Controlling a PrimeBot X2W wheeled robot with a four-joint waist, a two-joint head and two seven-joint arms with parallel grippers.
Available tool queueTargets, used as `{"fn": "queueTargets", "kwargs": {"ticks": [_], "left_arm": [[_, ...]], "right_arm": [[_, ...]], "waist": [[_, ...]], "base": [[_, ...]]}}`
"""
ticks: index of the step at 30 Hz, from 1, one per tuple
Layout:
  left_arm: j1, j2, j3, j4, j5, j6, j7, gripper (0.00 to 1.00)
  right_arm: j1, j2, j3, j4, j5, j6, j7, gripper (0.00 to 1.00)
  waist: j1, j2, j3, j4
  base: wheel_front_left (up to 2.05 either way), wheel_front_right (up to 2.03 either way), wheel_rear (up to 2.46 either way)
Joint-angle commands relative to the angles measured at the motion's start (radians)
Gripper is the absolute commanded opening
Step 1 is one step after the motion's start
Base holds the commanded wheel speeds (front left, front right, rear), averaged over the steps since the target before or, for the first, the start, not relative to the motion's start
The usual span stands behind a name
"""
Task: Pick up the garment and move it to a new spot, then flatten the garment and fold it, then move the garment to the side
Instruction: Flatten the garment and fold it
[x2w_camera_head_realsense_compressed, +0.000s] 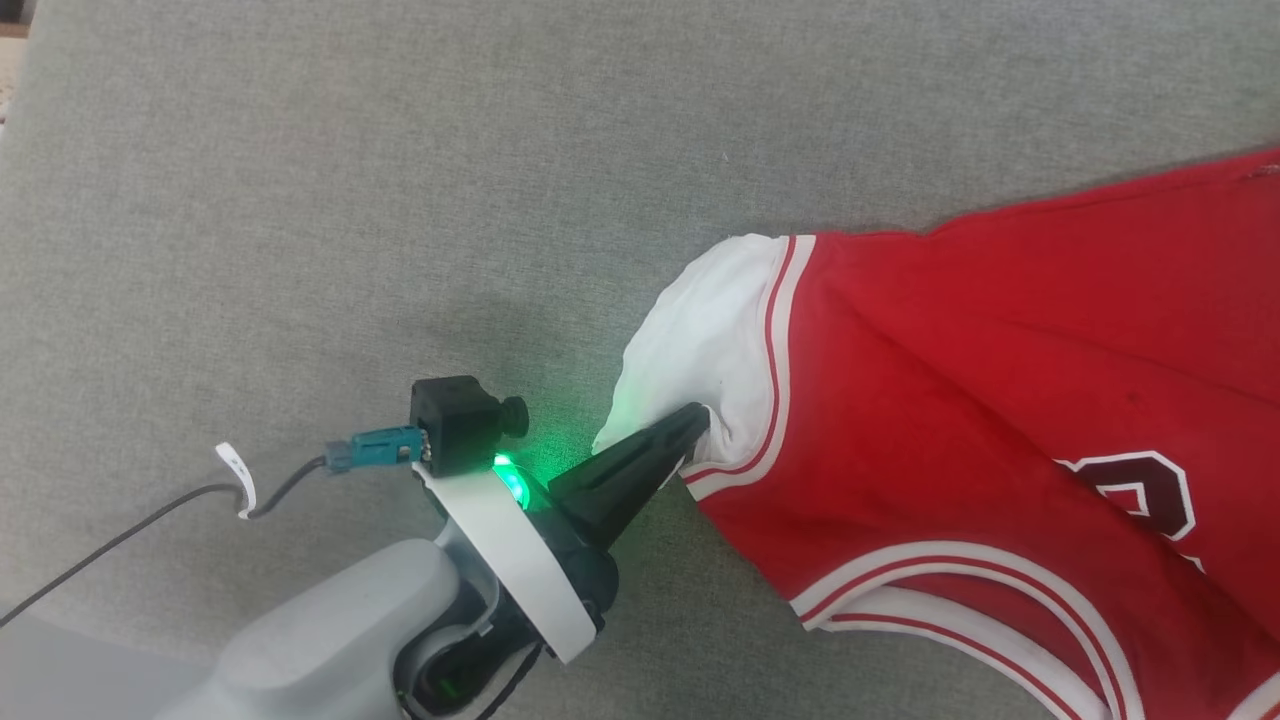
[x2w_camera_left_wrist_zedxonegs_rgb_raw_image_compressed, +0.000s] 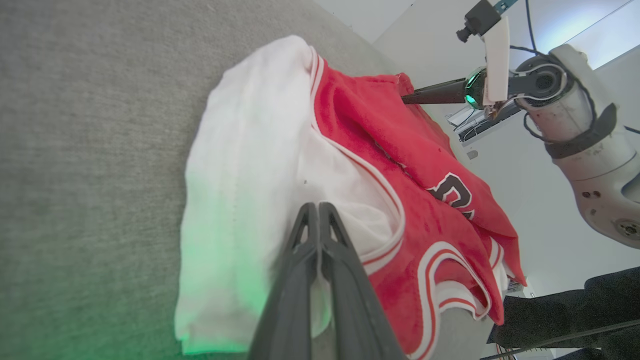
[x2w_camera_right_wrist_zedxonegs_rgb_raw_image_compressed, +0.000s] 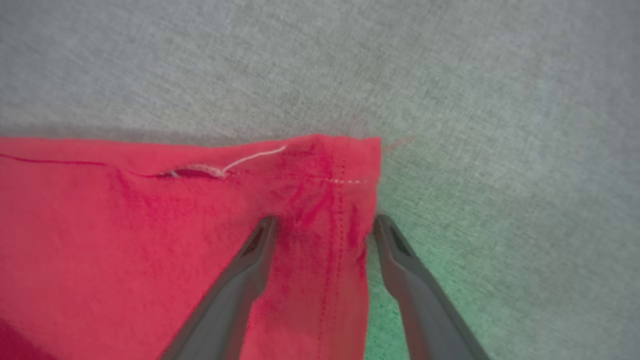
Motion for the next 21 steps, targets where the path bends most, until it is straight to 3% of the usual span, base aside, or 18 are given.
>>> {"fn": "queueTargets", "kwargs": {"ticks": [1, 2, 7, 12, 17, 21], "left_arm": [[0.012, 0.008, 0.009, 0.018, -0.009, 0.003, 0.001, 0.0], [0.015, 0.007, 0.012, 0.015, -0.013, 0.003, 0.001, 0.0], [0.001, 0.017, 0.04, 0.015, -0.027, 0.003, 0.001, 0.0], [-0.074, 0.024, 0.16, 0.009, -0.081, 0.002, -0.001, 0.0], [-0.254, 0.068, 0.207, 0.071, -0.142, 0.002, 0.024, 0.0], [-0.447, 0.07, 0.256, 0.193, -0.186, 0.002, 0.066, 0.0]], "right_arm": [[0.025, 0.019, 0.044, 0.027, 0.014, 0.001, 0.016, 0.2], [0.014, 0.023, 0.047, 0.033, 0.021, 0.0, 0.0, 0.0], [-0.05, 0.043, 0.043, 0.051, 0.037, 0.0, -0.096, 0.0], [-0.123, 0.082, -0.002, 0.1, 0.073, 0.0, -0.208, 0.0], [-0.256, 0.12, -0.07, 0.186, 0.03, 0.0, -0.343, 0.0], [-0.4, 0.19, -0.127, 0.297, -0.044, 0.0, -0.485, 0.0]], "waist": [[0.0, -0.0001, -0.007, -0.006], [0.0, -0.0001, -0.012, -0.01], [0.0, -0.0001, -0.037, -0.034], [0.0, -0.0001, -0.061, -0.066], [0.0, -0.0001, -0.053, -0.108], [0.0, -0.0001, -0.03, -0.147]], "base": [[0.0, 0.0, 0.0], [0.0, 0.0, 0.0], [0.0, 0.0, 0.0], [0.0, 0.0, 0.0], [0.0, 0.0, 0.0], [0.0, 0.0, 0.0]]}}
